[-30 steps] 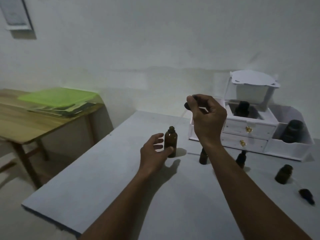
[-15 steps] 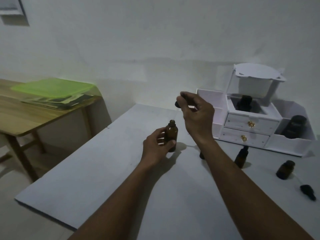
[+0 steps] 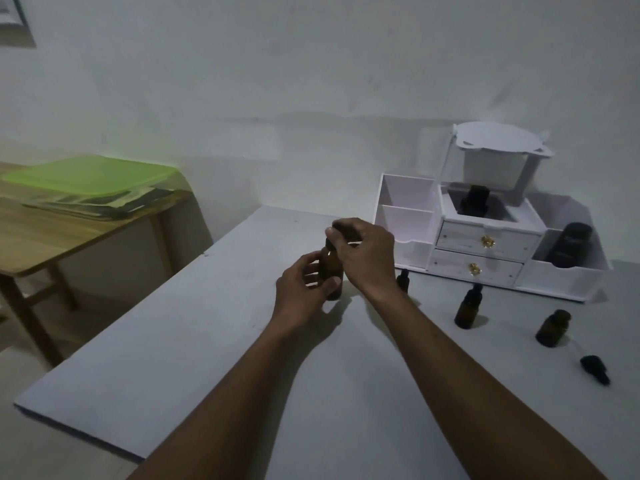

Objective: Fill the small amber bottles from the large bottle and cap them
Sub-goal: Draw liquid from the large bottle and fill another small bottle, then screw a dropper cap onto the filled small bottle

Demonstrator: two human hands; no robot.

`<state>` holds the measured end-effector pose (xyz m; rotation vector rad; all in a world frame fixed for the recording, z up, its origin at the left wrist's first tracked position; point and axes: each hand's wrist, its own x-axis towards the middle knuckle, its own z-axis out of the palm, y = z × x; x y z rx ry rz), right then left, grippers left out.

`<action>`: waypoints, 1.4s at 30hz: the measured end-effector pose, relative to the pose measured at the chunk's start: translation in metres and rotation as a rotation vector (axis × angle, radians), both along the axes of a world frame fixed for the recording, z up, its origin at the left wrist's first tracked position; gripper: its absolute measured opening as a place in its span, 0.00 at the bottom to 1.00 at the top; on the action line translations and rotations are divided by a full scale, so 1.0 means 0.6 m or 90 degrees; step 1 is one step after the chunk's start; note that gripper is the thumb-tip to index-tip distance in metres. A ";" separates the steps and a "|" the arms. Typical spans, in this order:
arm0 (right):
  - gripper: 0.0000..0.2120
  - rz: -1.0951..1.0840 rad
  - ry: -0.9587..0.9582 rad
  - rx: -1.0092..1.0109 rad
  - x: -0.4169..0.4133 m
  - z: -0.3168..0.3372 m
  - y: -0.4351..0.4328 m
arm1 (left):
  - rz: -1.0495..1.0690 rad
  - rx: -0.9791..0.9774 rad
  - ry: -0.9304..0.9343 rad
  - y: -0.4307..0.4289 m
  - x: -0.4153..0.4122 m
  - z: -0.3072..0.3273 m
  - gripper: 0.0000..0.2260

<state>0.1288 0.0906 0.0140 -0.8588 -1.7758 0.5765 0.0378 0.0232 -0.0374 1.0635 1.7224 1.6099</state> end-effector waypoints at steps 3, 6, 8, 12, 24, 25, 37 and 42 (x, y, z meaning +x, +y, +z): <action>0.16 0.003 0.017 -0.018 0.006 0.001 -0.005 | 0.028 0.014 0.039 -0.007 0.003 0.002 0.29; 0.18 -0.010 0.022 0.004 0.026 0.007 -0.014 | 0.089 0.061 0.093 -0.021 0.007 0.013 0.27; 0.18 -0.018 0.027 0.026 0.053 0.014 -0.021 | 0.099 0.107 0.131 -0.029 0.014 0.023 0.24; 0.16 -0.050 0.035 0.084 0.138 0.023 -0.034 | 0.066 0.148 0.138 -0.045 0.058 0.038 0.19; 0.13 -0.315 0.021 0.011 0.491 -0.029 -0.061 | -0.225 0.083 0.073 -0.024 0.325 0.039 0.12; 0.13 -0.328 0.017 -0.021 0.510 -0.037 -0.061 | -0.239 0.071 0.070 -0.016 0.343 0.035 0.12; 0.20 -0.348 -0.153 -0.199 0.552 -0.096 -0.039 | -0.260 -0.015 0.052 0.082 0.452 0.011 0.22; 0.15 -0.407 -0.105 -0.159 0.559 -0.080 -0.025 | -0.261 -0.013 0.069 0.101 0.457 0.012 0.23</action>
